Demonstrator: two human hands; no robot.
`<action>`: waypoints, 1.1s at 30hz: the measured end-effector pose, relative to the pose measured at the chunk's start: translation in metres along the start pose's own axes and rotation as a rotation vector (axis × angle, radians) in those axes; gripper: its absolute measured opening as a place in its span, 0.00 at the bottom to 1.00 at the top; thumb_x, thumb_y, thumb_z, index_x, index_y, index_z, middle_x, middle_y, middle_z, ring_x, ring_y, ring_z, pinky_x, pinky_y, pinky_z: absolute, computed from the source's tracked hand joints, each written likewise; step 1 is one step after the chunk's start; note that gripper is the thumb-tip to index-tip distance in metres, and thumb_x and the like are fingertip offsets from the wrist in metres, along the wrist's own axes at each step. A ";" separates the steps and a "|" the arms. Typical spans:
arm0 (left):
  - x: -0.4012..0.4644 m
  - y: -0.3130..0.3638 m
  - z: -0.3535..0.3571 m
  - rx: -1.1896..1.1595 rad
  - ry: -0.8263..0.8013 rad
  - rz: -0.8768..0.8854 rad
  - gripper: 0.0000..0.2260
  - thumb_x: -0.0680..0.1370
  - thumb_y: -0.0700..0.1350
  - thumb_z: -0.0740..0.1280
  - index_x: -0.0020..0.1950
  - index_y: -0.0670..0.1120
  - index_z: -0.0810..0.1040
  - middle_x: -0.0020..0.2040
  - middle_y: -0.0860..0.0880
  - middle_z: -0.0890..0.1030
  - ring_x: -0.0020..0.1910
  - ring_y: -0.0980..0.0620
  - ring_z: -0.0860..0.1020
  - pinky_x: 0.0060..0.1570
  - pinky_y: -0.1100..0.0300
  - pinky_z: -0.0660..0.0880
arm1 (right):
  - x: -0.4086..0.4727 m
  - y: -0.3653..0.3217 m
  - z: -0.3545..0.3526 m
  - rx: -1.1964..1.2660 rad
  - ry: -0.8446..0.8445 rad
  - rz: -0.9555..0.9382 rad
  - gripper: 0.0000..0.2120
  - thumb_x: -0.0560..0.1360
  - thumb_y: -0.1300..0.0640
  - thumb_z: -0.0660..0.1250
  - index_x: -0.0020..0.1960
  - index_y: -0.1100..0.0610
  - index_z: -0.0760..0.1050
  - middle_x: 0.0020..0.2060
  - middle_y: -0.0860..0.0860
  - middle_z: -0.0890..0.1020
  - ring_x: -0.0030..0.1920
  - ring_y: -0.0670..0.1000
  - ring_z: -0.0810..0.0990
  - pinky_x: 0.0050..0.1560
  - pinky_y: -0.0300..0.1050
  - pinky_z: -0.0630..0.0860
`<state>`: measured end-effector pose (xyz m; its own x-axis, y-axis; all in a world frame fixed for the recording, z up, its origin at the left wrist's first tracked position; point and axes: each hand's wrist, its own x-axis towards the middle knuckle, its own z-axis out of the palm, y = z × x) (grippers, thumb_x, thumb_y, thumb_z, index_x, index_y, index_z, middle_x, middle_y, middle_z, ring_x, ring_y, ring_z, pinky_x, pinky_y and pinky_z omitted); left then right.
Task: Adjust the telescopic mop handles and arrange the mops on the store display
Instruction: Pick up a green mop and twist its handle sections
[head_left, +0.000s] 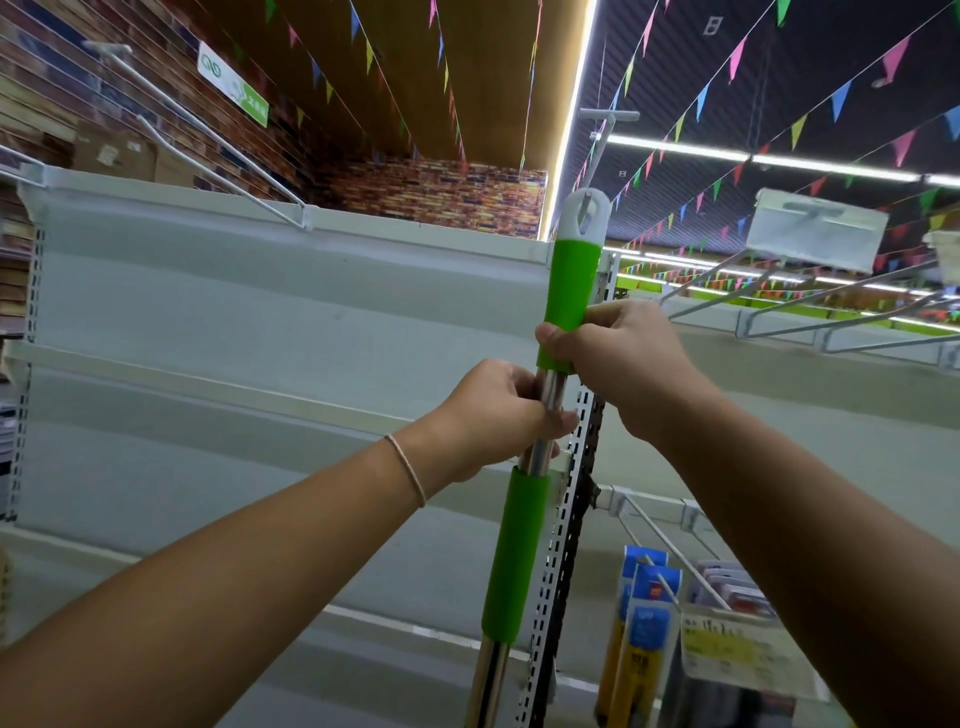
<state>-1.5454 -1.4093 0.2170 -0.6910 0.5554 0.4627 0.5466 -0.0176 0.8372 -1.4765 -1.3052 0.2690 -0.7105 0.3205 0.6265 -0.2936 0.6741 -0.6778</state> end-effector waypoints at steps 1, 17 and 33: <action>0.002 -0.003 0.000 0.003 -0.008 -0.013 0.06 0.73 0.38 0.73 0.47 0.38 0.79 0.40 0.42 0.80 0.43 0.41 0.84 0.51 0.43 0.81 | 0.001 0.003 0.002 -0.003 -0.008 0.013 0.08 0.73 0.54 0.73 0.40 0.59 0.82 0.47 0.65 0.84 0.40 0.56 0.80 0.48 0.56 0.80; 0.061 -0.042 0.008 -0.160 0.049 -0.165 0.11 0.76 0.46 0.71 0.51 0.39 0.78 0.46 0.40 0.82 0.43 0.45 0.82 0.45 0.53 0.81 | 0.065 0.052 0.028 -0.089 0.042 0.109 0.09 0.74 0.50 0.72 0.41 0.56 0.81 0.36 0.52 0.83 0.37 0.51 0.81 0.39 0.44 0.78; 0.112 -0.058 0.026 -0.180 0.134 -0.270 0.13 0.76 0.48 0.71 0.52 0.38 0.78 0.48 0.39 0.82 0.42 0.45 0.81 0.44 0.54 0.81 | 0.115 0.081 0.031 -0.179 -0.012 0.227 0.13 0.76 0.50 0.70 0.51 0.59 0.79 0.40 0.53 0.80 0.34 0.49 0.77 0.30 0.41 0.71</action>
<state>-1.6420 -1.3249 0.2126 -0.8618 0.4460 0.2416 0.2515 -0.0380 0.9671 -1.6017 -1.2346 0.2743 -0.7530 0.4692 0.4614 -0.0099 0.6931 -0.7208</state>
